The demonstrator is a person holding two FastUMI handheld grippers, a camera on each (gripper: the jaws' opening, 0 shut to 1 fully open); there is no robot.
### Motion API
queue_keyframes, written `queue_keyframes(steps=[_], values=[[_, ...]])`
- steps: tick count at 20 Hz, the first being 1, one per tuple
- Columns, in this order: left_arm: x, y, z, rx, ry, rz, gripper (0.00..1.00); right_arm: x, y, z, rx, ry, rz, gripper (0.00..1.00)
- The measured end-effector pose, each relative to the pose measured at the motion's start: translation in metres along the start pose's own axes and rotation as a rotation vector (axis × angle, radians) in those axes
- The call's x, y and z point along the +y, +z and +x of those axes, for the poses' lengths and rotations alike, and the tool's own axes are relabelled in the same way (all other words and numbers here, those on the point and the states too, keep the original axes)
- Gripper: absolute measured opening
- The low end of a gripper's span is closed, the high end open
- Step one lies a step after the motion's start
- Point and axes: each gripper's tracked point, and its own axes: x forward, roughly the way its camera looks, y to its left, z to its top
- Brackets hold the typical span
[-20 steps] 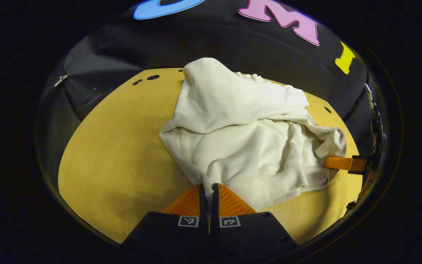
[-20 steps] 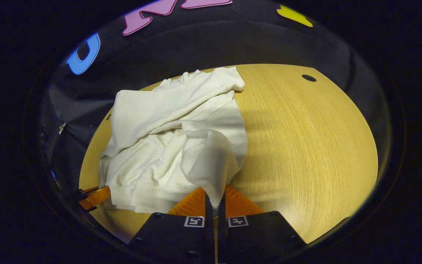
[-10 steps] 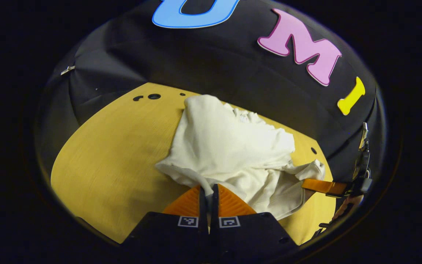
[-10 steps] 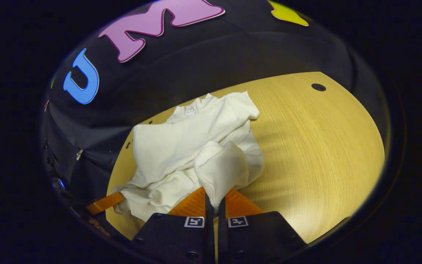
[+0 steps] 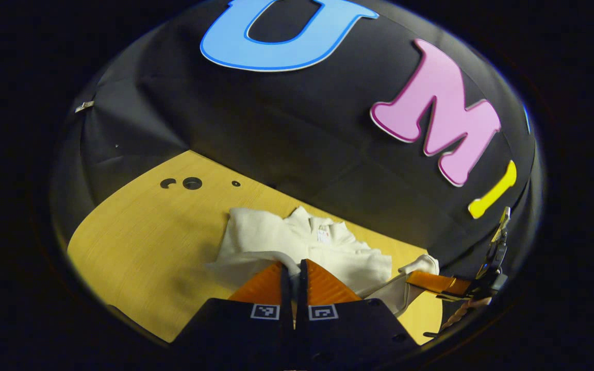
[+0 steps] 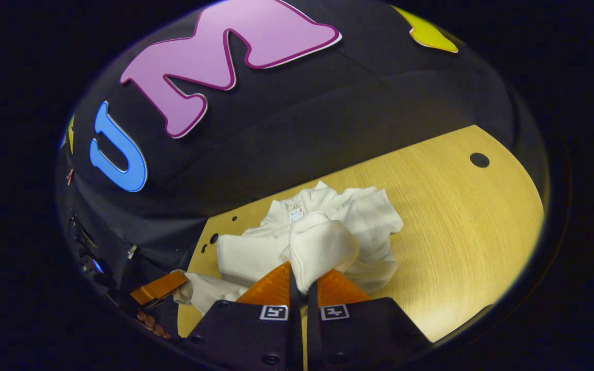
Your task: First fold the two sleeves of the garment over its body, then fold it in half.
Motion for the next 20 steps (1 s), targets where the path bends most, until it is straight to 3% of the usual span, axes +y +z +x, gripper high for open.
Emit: queue_keyframes(steps=[5, 11, 14, 16, 18, 20], values=[[0.008, 0.047, 0.057, -0.017, 0.011, -0.044, 0.06, 0.0, 0.054, 0.046, -0.065, -0.017, 0.038, 0.08], [0.04, 0.055, 0.14, 0.007, 0.041, -0.044, 0.07, -0.041, 0.066, 0.109, -0.065, -0.127, 0.161, 0.08], [0.057, 0.049, 0.17, 0.009, 0.076, -0.008, 0.27, -0.06, 0.059, 0.135, -0.058, -0.16, 0.215, 0.16], [0.063, 0.038, 0.174, 0.042, 0.102, 0.043, 0.49, -0.075, 0.058, 0.141, -0.08, -0.195, 0.176, 0.39], [0.061, 0.036, 0.168, 0.043, 0.131, 0.128, 0.68, -0.081, 0.057, 0.138, -0.093, -0.201, 0.129, 0.36], [0.062, 0.049, 0.159, -0.014, 0.18, 0.258, 0.82, -0.08, 0.054, 0.128, -0.086, -0.196, 0.079, 0.89]])
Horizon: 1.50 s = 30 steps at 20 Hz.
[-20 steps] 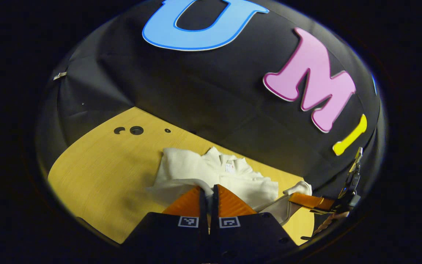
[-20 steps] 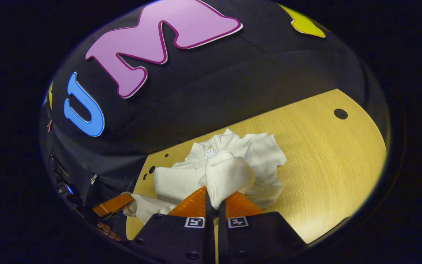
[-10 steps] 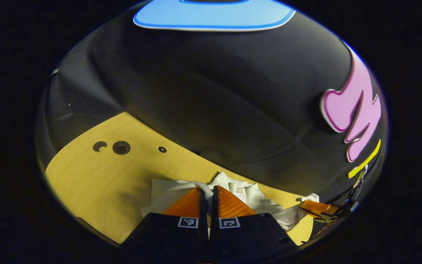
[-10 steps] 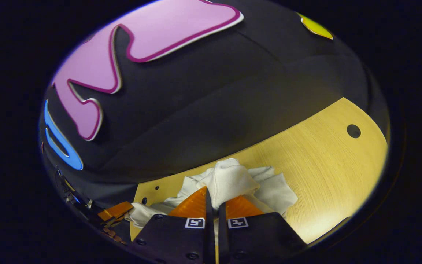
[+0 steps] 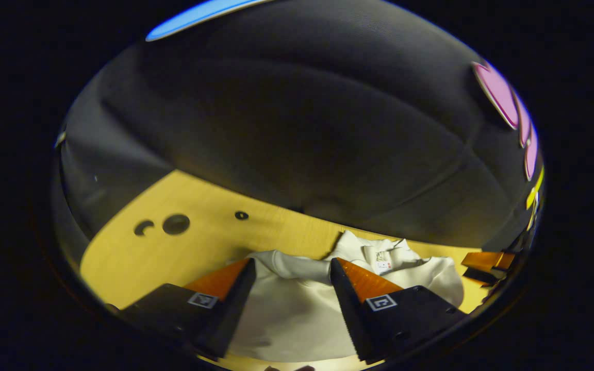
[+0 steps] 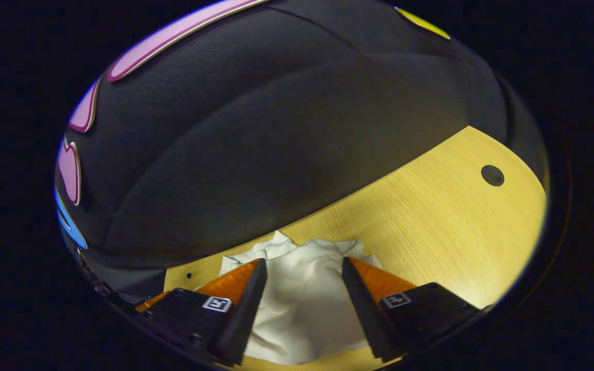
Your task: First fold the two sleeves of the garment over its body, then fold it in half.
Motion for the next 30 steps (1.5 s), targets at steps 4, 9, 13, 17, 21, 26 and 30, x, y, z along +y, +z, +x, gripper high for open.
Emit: queue_keyframes(steps=[4, 9, 13, 17, 21, 26, 30], values=[[-0.011, 0.019, -0.034, -0.08, 0.018, 0.11, 0.96, -0.002, -0.001, -0.029, -0.032, -0.008, -0.054, 0.99], [-0.021, 0.036, -0.092, -0.152, -0.005, 0.17, 0.98, 0.003, -0.007, -0.078, -0.068, -0.01, -0.132, 0.98], [-0.022, 0.038, -0.166, -0.218, -0.023, 0.166, 0.98, 0.012, -0.005, -0.141, -0.146, -0.024, -0.187, 0.98], [-0.025, 0.024, -0.248, -0.281, -0.062, 0.2, 0.98, 0.024, 0.002, -0.214, -0.238, -0.021, -0.248, 0.98], [-0.023, -0.007, -0.316, -0.294, -0.081, 0.185, 0.94, 0.031, 0.002, -0.286, -0.318, -0.022, -0.312, 0.98], [-0.017, -0.035, -0.398, -0.326, -0.093, 0.174, 0.98, 0.041, -0.025, -0.363, -0.378, 0.0, -0.37, 0.98], [-0.013, -0.047, -0.458, -0.373, -0.09, 0.104, 0.98, 0.05, -0.063, -0.405, -0.411, 0.05, -0.417, 0.98]])
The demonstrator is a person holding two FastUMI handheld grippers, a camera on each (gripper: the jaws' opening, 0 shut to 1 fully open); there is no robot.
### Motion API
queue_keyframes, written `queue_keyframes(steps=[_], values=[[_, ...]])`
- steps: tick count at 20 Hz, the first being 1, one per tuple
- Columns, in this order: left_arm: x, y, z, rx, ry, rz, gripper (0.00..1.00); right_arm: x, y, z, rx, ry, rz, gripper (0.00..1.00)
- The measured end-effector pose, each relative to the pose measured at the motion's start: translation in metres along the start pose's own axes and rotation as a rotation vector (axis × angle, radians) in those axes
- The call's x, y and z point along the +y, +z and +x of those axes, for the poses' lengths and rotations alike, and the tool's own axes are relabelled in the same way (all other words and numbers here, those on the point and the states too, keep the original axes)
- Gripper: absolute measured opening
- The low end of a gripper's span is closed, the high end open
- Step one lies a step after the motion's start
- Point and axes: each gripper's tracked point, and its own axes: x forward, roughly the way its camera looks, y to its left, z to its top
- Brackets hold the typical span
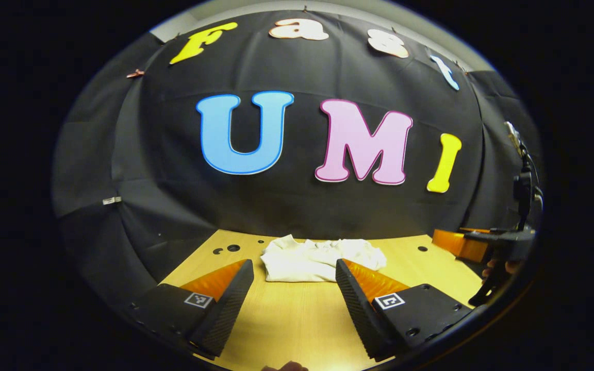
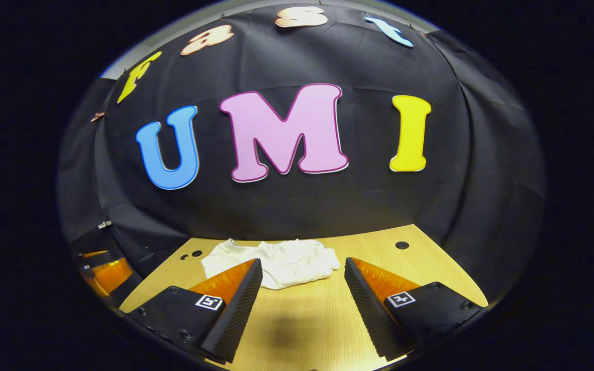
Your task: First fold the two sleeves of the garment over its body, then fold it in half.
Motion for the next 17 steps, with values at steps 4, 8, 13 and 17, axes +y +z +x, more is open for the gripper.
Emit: queue_keyframes(steps=[4, 8, 13, 17], values=[[0.007, 0.019, -0.048, -0.103, 0.034, 0.004, 0.98, 0.024, -0.021, -0.045, 0.002, 0.053, -0.015, 0.98], [0.007, 0.017, -0.085, -0.136, 0.053, -0.014, 0.98, 0.039, -0.027, -0.076, -0.003, 0.089, -0.012, 0.98], [0.016, -0.003, -0.107, -0.102, 0.079, -0.017, 0.97, 0.048, -0.024, -0.104, -0.053, 0.1, 0.012, 0.98], [0.017, -0.012, -0.11, -0.077, 0.082, -0.01, 0.98, 0.059, -0.031, -0.118, -0.076, 0.133, -0.033, 0.98]])
